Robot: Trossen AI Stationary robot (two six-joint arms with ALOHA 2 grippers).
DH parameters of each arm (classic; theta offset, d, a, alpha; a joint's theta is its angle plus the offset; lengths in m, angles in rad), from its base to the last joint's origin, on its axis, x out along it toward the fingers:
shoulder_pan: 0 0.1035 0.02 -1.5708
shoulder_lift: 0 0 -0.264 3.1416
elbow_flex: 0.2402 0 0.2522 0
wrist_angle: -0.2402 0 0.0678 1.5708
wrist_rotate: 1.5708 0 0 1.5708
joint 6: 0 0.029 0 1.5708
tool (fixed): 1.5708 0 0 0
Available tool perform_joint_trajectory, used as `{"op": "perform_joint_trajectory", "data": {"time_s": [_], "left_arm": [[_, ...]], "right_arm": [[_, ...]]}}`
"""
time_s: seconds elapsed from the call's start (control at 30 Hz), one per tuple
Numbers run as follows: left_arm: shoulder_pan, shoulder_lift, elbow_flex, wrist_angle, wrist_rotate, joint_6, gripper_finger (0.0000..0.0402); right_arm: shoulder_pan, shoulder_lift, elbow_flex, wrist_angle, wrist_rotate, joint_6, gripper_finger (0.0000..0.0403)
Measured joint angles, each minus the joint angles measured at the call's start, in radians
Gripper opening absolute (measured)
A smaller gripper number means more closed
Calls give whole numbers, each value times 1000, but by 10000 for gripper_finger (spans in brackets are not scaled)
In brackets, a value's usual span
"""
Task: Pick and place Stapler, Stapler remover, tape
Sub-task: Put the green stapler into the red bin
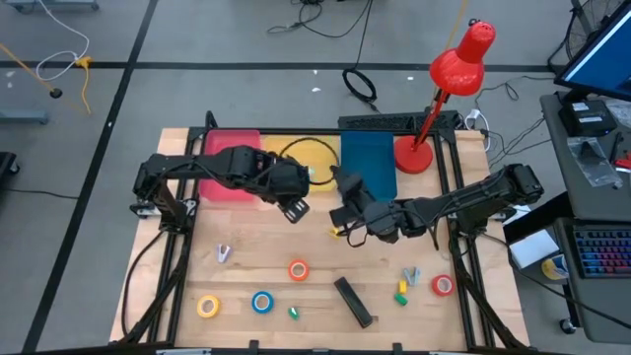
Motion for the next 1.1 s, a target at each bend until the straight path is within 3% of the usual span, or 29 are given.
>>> {"op": "perform_joint_trajectory", "data": {"time_s": [0.1,0.37,0.67,0.87,1.1], "left_arm": [[22,-4,-20,-55,-95,-71,132],[139,-102,-189,-38,-96,-90,132],[294,-293,-389,-32,-99,-145,132],[439,-464,-615,118,-34,-133,132],[686,-586,-884,384,131,25,132]], "right_arm": [[-7,0,0,-4,87,47,241],[-7,-10,0,-32,117,131,238],[-27,-10,0,-38,116,135,238],[-63,-10,0,-38,116,244,238],[-87,-10,0,-38,114,393,238]]}}
